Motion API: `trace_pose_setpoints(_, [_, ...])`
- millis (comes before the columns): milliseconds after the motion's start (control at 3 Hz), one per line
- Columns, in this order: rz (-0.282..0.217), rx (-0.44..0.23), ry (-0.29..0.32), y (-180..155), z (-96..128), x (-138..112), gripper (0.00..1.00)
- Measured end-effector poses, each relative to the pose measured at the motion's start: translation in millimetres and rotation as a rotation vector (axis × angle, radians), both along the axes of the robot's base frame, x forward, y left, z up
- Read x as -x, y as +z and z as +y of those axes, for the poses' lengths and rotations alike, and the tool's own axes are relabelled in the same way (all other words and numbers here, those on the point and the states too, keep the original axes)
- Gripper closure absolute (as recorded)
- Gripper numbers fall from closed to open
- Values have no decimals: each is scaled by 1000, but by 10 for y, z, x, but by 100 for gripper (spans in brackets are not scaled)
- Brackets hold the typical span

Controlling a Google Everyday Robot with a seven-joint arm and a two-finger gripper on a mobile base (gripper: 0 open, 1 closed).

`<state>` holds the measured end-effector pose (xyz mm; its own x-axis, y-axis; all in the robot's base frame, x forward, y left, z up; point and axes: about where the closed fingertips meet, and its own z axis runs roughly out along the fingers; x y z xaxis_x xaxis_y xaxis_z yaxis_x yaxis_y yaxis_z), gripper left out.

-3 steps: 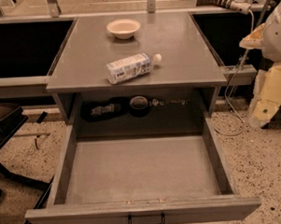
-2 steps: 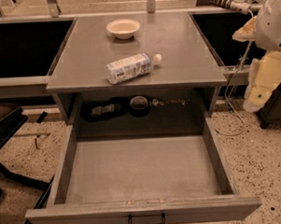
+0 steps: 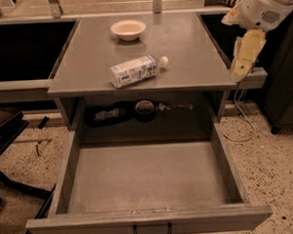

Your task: Place blue plastic bottle into top drawer

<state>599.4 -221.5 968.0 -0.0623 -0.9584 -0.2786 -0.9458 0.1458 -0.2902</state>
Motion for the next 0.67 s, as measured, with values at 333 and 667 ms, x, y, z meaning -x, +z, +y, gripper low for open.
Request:
trace_pose_setpoints(333, [-1, -4, 4, -58, 34, -86, 0])
trace_pose_setpoints(667, [-13, -18, 54, -201, 332, -461, 0])
